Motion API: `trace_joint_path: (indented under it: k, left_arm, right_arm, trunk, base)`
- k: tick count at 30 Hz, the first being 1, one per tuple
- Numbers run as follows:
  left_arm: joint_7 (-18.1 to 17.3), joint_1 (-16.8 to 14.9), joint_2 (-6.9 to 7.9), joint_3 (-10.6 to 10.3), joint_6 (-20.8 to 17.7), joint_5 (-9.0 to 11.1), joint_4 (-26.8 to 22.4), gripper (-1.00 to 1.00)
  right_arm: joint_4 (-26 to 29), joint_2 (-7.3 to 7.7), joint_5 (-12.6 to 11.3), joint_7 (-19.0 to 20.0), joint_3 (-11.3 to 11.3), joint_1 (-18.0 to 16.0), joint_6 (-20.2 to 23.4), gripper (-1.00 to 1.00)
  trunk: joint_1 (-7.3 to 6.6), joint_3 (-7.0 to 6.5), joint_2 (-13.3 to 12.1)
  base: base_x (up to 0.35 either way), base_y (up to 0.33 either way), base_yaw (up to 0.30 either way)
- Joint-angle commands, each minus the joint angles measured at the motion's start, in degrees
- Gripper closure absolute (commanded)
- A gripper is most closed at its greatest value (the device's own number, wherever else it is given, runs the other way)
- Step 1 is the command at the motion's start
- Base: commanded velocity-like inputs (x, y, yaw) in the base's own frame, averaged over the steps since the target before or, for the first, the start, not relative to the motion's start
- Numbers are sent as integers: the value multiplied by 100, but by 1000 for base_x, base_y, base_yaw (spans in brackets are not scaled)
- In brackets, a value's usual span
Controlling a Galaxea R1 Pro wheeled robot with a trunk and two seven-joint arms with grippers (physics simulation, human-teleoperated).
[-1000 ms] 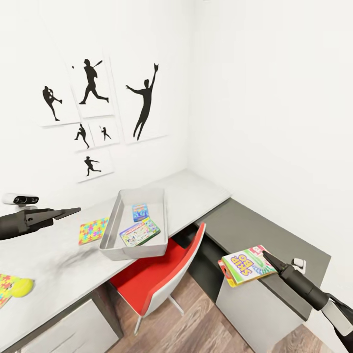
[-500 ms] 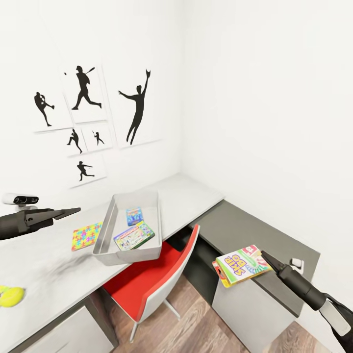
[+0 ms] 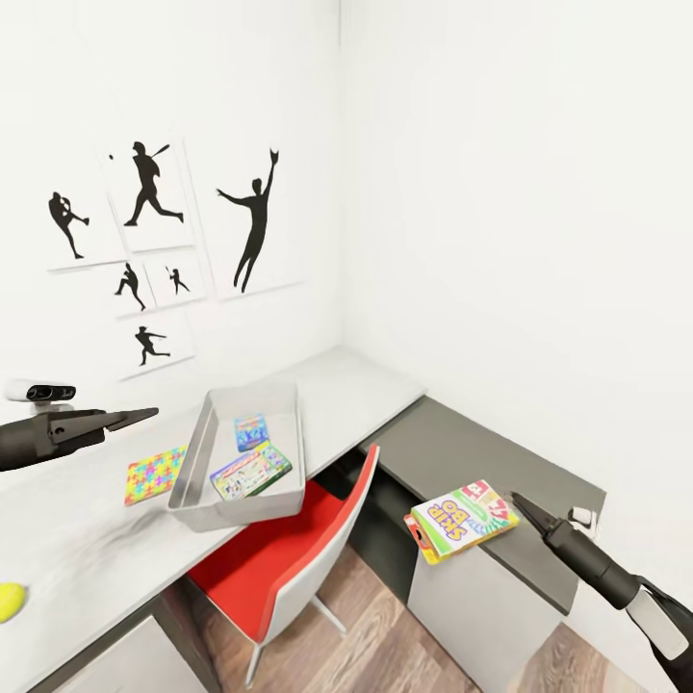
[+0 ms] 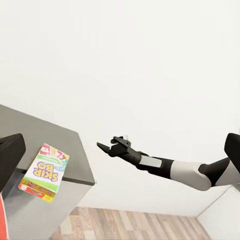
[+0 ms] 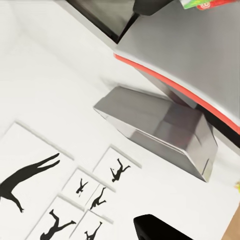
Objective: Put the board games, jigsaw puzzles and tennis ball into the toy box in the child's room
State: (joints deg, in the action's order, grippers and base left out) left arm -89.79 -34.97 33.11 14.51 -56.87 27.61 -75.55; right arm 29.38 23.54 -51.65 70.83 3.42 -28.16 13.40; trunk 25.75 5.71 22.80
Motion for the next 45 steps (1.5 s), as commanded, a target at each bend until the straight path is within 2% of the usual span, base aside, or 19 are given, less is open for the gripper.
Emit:
trace_joint_path:
  k: [1, 10, 45]
  left_arm:
    - [-21, -3, 3, -1, -61, -2, 0, -100]
    - [-21, -3, 3, -1, -61, -2, 4, -100]
    - [-21, -2, 3, -4, -61, -2, 3, -100]
  right_arm:
    - [-2, 1, -30, 11, 0, -5, 59, -100]
    - [-2, -4, -30, 2, -5, -7, 58, -100]
    - [-2, -7, -25, -226, -24, -6, 57, -100]
  trunk:
    - [3, 3, 12]
    - [3, -81, 12]
    - [3, -411, 12]
  base:
    - [-100, 0, -112]
    - [-95, 0, -112]
    - [-2, 0, -112]
